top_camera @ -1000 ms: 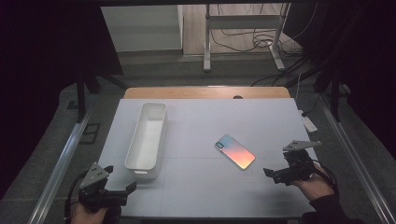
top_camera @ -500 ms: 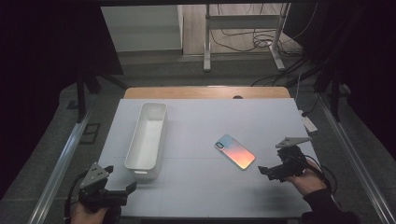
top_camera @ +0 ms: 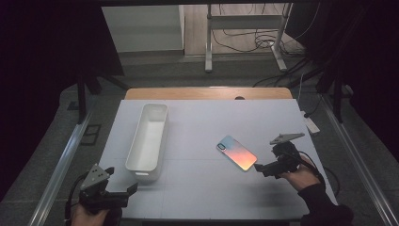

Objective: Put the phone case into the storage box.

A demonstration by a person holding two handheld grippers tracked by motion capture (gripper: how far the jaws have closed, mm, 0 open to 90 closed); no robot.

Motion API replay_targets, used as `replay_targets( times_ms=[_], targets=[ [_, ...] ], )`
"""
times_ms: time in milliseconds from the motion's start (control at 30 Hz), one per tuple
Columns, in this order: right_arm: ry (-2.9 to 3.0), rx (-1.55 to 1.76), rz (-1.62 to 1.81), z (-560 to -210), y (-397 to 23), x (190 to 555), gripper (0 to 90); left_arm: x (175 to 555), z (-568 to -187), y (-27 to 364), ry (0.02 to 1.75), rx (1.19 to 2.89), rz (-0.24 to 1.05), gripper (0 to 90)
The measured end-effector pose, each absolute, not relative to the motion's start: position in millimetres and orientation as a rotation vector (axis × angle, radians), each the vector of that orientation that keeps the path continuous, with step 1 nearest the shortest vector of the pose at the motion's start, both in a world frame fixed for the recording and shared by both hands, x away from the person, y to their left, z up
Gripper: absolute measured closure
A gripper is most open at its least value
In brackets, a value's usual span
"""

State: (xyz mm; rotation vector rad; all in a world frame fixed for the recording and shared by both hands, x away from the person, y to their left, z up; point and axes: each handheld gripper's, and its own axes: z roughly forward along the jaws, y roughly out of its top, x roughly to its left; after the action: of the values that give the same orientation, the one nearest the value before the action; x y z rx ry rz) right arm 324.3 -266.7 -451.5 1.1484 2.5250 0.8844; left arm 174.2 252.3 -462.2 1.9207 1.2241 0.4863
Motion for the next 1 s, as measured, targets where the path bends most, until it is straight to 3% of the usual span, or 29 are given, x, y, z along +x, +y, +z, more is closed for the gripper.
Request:
replay_targets(
  times_ms=[1000],
  targets=[
    [2.595,1.100,0.838,-457.5,-235.4,350.3,0.0,174.6,-462.3,252.8,1.221,1.922,0.478,0.3]
  ],
)
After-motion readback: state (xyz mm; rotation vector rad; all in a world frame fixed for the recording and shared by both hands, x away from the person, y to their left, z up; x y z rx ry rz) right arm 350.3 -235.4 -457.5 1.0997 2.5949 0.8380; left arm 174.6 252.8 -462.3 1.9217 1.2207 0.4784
